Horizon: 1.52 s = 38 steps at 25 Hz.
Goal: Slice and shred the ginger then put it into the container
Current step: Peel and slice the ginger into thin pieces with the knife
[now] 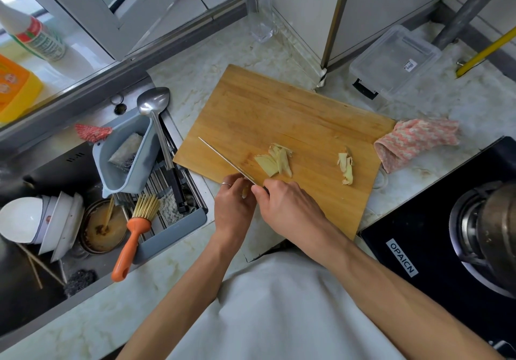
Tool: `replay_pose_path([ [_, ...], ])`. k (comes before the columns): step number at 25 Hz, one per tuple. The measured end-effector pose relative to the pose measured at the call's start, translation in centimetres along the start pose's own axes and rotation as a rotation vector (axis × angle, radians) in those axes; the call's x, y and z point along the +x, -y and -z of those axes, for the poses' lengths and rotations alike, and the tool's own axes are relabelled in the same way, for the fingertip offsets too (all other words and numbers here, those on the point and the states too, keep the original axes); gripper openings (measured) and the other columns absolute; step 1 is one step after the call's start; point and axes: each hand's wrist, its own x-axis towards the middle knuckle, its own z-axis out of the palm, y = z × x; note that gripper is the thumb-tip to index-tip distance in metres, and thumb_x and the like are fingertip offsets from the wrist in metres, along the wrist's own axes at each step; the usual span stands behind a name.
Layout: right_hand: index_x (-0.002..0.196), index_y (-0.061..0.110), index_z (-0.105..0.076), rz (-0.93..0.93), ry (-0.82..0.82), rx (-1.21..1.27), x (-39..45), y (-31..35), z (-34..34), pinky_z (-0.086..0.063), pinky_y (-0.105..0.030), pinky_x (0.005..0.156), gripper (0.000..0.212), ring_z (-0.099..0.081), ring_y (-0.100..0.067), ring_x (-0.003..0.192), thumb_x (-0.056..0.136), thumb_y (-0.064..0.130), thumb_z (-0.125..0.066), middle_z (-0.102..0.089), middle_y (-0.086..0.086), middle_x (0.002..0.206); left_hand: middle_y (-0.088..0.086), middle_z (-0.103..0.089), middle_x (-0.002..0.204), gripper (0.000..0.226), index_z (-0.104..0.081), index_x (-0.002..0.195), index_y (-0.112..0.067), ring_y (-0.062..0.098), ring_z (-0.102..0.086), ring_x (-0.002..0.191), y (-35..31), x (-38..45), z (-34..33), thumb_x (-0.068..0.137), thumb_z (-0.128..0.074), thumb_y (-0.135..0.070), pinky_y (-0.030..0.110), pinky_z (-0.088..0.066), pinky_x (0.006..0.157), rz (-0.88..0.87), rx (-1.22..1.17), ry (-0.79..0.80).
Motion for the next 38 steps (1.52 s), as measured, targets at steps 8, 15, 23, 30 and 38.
replay_pose_path([
  [8,0.083,0.018,-0.041,-0.002,0.015,-0.024,-0.6,-0.3,0.2,-0.031,-0.033,0.062,0.036,-0.045,-0.031,0.071,0.106,0.045,-0.036,-0.042,0.001,0.069,0.024,-0.061,0.081,0.006,-0.059,0.064,0.003,0.037,-0.052,0.056,-0.2,-0.1,0.0,0.068,-0.054,0.004,0.023,-0.022,0.053,-0.034,0.008,-0.031],
  [15,0.090,0.018,-0.042,0.013,0.012,-0.054,0.2,0.8,-0.6,-0.033,-0.034,0.064,0.032,-0.046,-0.030,0.073,0.107,0.044,-0.034,-0.056,-0.010,0.087,0.011,-0.044,0.073,0.033,-0.036,0.062,-0.016,0.025,-0.029,0.055,-0.3,-0.1,0.1,0.071,-0.049,0.013,0.023,-0.015,0.052,0.015,-0.030,-0.036],
  [23,0.089,0.017,-0.041,0.017,0.009,-0.086,-0.6,0.5,-0.1,-0.033,-0.034,0.065,0.034,-0.047,-0.034,0.075,0.107,0.044,-0.034,-0.056,-0.012,0.088,0.024,-0.055,0.073,0.020,-0.048,0.059,0.000,0.044,-0.047,0.054,-0.2,0.2,0.1,0.065,-0.055,0.017,0.030,-0.018,0.046,0.007,-0.024,-0.035],
  [30,0.087,0.019,-0.042,-0.015,0.023,-0.029,0.6,0.3,-0.7,-0.031,-0.034,0.063,0.034,-0.044,-0.033,0.073,0.106,0.045,-0.035,-0.049,-0.006,0.082,0.024,-0.060,0.082,0.018,-0.054,0.063,0.002,0.041,-0.051,0.058,0.2,-0.1,0.0,0.070,-0.059,0.018,0.020,-0.019,0.050,0.015,0.001,-0.015],
  [38,0.090,0.018,-0.043,-0.002,0.033,-0.043,0.4,0.0,-0.8,-0.034,-0.035,0.067,0.034,-0.043,-0.031,0.077,0.106,0.046,-0.034,-0.040,-0.001,0.076,0.023,-0.060,0.079,0.009,-0.058,0.064,0.004,0.037,-0.052,0.055,0.3,0.0,0.0,0.069,-0.056,0.011,0.023,-0.021,0.052,-0.014,-0.019,-0.032],
])
